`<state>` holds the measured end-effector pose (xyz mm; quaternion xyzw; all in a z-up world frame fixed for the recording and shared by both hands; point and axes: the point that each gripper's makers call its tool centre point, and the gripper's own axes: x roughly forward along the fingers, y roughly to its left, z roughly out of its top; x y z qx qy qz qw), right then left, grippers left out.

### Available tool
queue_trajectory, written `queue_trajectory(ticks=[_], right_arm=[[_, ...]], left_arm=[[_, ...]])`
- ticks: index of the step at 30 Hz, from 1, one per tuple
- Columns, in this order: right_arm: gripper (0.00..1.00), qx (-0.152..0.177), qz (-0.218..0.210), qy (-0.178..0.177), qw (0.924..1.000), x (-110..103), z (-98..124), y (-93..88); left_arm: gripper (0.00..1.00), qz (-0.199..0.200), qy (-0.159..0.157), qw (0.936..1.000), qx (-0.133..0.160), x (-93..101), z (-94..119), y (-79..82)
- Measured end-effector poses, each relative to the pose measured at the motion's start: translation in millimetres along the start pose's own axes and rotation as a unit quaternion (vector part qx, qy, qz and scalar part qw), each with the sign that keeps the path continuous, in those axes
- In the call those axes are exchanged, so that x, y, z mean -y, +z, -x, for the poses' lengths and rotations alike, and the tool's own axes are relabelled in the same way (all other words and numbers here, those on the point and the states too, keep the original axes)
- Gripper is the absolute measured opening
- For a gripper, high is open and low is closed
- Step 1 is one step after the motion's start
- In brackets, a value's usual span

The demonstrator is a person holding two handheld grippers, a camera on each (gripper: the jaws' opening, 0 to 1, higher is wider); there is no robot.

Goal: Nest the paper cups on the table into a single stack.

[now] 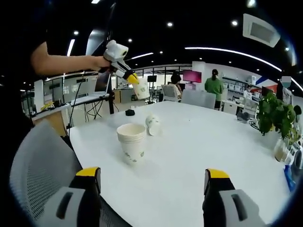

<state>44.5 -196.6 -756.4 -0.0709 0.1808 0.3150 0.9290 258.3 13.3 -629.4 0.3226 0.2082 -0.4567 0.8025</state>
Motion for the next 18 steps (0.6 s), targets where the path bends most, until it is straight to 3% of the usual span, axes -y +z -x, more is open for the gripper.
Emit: queue_trajectory(ticks=[9,11,18], right_arm=[[0.91,0.0,-0.004,-0.003,1.0,0.5,0.4,-0.5],[0.91,0.002,-0.005,-0.004,1.0,0.4,0.6,-0.5],[0.92,0.006,-0.015,-0.005,0.9999,-0.1,1.4,0.5]], left_arm=[[0.0,-0.017,-0.012,0.9997,0.014,18.6,11.7,14.9],[0.0,-0.005,-0.027,0.9995,0.017,35.0,15.7,22.7],[0.0,-0.013,-0.05,0.9985,0.014,62.8,18.6,28.8]])
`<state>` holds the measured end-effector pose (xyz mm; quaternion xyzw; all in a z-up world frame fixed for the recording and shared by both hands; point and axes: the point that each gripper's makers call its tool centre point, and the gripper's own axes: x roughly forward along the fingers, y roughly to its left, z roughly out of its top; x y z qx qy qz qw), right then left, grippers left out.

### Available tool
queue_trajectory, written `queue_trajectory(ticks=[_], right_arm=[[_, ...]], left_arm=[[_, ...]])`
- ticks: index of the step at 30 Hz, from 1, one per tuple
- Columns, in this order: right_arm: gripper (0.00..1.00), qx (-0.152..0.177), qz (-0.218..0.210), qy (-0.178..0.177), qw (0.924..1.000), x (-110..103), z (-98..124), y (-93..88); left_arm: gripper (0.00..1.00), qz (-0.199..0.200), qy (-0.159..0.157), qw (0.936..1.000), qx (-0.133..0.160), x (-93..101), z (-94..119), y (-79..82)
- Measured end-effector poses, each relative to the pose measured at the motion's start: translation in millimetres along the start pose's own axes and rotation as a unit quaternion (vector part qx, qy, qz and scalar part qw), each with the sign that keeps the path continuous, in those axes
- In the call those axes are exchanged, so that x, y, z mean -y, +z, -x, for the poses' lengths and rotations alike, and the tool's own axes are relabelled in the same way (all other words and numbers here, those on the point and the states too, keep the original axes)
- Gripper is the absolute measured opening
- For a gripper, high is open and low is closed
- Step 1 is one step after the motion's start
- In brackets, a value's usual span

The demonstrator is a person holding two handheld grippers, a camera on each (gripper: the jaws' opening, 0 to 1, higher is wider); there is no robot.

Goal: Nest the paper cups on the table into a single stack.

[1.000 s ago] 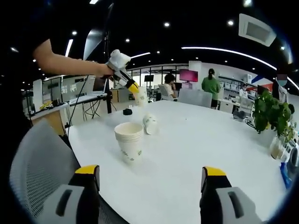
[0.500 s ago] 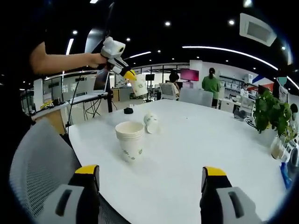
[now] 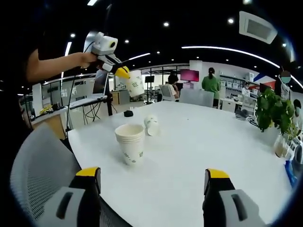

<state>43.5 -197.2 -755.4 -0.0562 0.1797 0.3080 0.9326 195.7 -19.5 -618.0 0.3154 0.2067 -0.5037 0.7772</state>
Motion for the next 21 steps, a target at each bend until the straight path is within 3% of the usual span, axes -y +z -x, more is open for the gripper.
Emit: queue_trajectory(ticks=[4,14,21], right_arm=[[0.92,0.001,0.002,0.001,1.0,-1.3,0.2,0.9],[0.92,0.001,0.008,0.003,1.0,-2.2,0.4,1.1],[0.92,0.0,0.009,-0.003,1.0,-0.3,0.8,0.8]], left_arm=[[0.0,-0.003,-0.014,0.9999,-0.002,6.7,0.1,-0.6],[0.0,-0.008,-0.051,0.9987,0.004,48.9,-2.8,16.5],[0.0,-0.012,-0.076,0.997,0.008,72.2,-12.3,16.2]])
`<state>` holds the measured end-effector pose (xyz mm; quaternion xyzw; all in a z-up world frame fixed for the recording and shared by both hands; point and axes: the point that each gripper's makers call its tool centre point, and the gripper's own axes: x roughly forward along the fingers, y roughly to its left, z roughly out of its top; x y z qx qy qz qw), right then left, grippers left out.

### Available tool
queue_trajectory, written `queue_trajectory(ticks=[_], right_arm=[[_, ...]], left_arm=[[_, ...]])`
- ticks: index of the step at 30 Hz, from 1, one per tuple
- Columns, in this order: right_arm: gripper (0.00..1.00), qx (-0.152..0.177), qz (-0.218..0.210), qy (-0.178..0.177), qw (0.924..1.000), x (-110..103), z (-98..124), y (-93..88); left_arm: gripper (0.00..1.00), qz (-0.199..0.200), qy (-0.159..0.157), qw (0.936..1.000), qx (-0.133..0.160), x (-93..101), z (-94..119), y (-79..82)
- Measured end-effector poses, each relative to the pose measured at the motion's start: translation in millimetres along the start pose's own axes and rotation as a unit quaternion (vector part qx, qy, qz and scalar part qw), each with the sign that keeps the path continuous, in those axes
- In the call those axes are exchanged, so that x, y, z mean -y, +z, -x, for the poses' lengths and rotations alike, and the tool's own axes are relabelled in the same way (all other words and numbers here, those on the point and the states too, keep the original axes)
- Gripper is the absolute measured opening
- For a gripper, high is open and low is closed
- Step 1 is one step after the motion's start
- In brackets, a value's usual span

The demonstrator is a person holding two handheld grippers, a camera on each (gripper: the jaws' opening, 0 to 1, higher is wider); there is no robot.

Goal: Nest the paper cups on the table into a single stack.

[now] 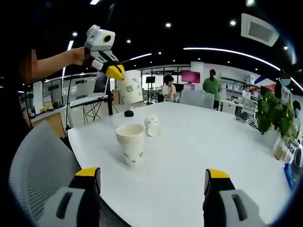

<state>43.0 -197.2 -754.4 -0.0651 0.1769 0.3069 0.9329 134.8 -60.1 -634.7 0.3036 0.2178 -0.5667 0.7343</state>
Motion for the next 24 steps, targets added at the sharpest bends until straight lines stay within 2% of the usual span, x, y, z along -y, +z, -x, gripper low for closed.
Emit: queue_trajectory(ticks=[10,19,24], right_arm=[[0.92,0.001,0.0,0.001,1.0,0.1,-0.1,-0.1],[0.91,0.0,-0.003,-0.004,1.0,2.3,0.2,-0.6],[0.91,-0.005,-0.001,-0.006,1.0,2.4,0.2,-2.1]], left_arm=[[0.0,-0.01,-0.018,0.9997,-0.01,21.9,-20.3,-4.3],[0.0,-0.013,-0.032,0.9991,-0.027,33.1,-30.9,-18.2],[0.0,-0.012,-0.037,0.9988,-0.029,37.8,-36.2,-19.9]])
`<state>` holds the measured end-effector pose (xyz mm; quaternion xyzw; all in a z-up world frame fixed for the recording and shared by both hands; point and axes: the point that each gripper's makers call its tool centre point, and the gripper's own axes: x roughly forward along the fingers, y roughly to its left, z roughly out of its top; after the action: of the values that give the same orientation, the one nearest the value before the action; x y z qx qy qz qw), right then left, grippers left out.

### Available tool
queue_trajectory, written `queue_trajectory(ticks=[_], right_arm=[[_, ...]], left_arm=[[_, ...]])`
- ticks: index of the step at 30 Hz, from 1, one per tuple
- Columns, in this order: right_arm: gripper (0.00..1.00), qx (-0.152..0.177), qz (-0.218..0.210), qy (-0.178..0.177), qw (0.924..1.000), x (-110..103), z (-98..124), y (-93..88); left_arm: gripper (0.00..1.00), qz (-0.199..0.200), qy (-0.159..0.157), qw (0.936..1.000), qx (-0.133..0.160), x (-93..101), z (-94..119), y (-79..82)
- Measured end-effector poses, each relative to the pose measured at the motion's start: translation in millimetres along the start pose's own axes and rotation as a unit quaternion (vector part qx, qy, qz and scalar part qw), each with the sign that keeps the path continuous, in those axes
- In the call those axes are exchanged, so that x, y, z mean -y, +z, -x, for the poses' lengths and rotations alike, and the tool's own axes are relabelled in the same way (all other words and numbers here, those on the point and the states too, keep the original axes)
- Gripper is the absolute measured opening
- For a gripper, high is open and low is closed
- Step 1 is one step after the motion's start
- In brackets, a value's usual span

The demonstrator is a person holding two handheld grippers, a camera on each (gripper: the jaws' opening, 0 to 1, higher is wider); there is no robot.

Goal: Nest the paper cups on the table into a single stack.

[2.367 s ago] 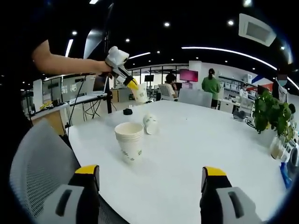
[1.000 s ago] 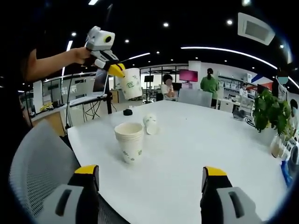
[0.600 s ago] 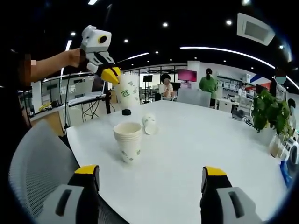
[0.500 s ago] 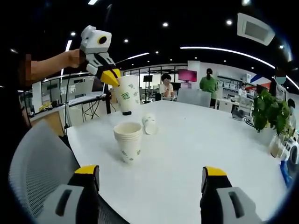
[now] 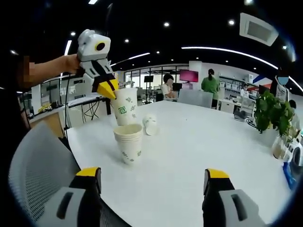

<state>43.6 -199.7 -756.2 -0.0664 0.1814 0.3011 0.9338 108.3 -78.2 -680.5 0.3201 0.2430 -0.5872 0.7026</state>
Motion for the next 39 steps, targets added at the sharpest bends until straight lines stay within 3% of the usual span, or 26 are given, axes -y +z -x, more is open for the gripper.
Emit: queue_trajectory(ticks=[24,39], right_arm=[[0.88,-0.004,-0.003,-0.006,1.0,1.2,1.2,-0.7],[0.86,-0.009,-0.008,-0.006,0.9999,1.9,1.3,-3.1]], left_arm=[[0.0,0.005,-0.029,0.9993,-0.025,11.9,-34.6,-15.1],[0.0,0.032,-0.049,0.9981,-0.019,11.4,-51.5,-23.8]])
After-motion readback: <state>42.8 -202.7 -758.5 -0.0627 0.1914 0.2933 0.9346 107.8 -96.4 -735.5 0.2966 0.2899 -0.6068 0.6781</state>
